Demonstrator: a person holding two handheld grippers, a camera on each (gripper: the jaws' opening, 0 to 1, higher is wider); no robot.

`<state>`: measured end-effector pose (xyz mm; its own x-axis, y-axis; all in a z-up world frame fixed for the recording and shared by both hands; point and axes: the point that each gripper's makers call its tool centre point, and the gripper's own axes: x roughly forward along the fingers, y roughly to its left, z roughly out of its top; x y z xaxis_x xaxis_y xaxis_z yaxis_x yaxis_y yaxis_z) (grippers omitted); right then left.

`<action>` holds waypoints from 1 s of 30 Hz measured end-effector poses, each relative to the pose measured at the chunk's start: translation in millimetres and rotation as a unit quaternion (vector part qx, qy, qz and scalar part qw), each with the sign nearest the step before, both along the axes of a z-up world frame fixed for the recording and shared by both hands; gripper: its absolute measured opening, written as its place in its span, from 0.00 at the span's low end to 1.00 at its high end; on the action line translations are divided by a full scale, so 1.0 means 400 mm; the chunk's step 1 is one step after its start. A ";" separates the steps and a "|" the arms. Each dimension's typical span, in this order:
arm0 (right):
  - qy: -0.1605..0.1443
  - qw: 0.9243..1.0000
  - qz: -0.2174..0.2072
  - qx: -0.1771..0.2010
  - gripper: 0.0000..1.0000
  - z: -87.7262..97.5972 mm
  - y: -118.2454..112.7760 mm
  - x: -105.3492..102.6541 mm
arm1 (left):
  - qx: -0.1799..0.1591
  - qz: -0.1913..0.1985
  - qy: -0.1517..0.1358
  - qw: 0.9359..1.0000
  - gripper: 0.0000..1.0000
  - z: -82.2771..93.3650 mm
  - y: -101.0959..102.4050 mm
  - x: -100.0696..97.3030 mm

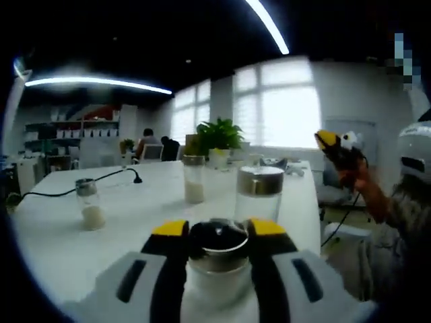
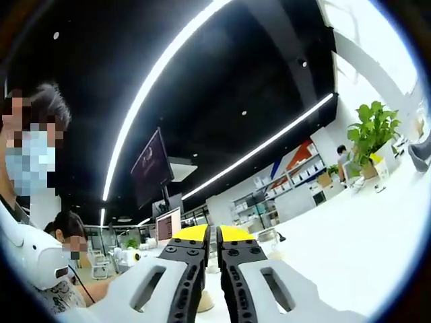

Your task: Rotate the seasoning bottle until the label or dispensing opening points toward the visible target arrow and the bottle remains upright within the marked orientation range

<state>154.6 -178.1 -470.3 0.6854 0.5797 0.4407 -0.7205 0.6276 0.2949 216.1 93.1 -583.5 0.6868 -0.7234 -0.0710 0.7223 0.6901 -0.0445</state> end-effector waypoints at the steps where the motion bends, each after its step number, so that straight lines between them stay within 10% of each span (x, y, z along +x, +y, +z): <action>1: -0.002 1.000 -0.003 0.001 0.02 0.003 -0.011 -0.007 | 0.000 0.002 -0.002 1.000 0.36 0.000 -0.002 0.000; 18: 0.006 1.000 0.002 0.013 0.03 -0.001 -0.070 -0.008 | -0.140 0.035 -0.026 0.989 0.38 0.115 0.104 -0.023; 24: 0.013 1.000 0.026 0.010 0.05 -0.009 -0.052 -0.014 | -0.106 -0.007 -0.032 0.994 0.29 0.118 0.080 -0.075; 30: 0.014 0.998 0.054 -0.001 0.00 -0.021 -0.023 -0.024 | -0.083 0.015 -0.031 0.996 0.43 0.097 0.065 -0.069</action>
